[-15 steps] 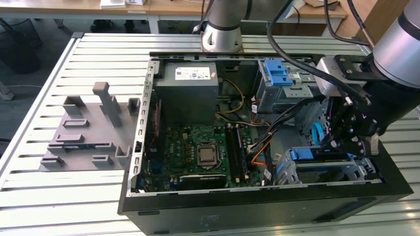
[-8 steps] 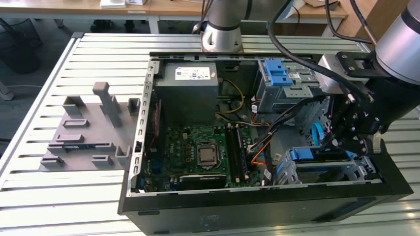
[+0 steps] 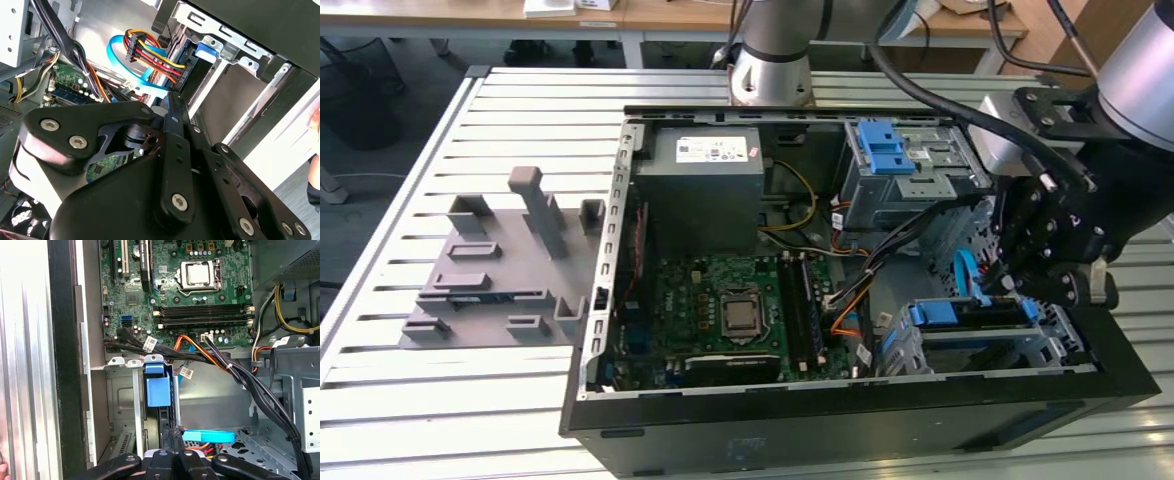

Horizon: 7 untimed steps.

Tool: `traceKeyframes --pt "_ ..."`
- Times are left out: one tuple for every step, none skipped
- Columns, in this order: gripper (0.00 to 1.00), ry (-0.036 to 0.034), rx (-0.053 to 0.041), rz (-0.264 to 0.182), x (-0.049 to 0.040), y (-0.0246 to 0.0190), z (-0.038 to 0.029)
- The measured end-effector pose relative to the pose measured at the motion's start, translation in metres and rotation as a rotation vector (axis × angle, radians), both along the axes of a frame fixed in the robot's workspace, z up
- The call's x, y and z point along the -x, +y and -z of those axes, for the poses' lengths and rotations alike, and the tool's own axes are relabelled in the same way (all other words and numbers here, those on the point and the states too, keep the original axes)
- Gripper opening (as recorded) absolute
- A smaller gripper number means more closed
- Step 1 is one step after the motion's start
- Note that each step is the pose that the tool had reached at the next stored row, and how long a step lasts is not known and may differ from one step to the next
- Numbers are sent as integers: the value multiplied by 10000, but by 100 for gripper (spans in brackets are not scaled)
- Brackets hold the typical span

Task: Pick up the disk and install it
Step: 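Insert the second disk wire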

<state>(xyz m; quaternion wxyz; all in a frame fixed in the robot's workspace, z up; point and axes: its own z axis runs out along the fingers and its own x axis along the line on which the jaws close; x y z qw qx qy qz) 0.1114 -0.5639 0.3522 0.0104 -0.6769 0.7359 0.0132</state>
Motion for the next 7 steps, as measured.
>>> traceKeyframes --pt "11 1 -2 0 0 0 -1" --pt "11 1 -3 0 0 0 -1" --pt "11 2 -3 0 0 0 -1" --pt "11 2 0 0 0 0 -3" --pt "11 2 1 0 0 0 -5" --pt "11 2 1 0 0 0 -5" --pt "11 3 1 0 0 0 -5"
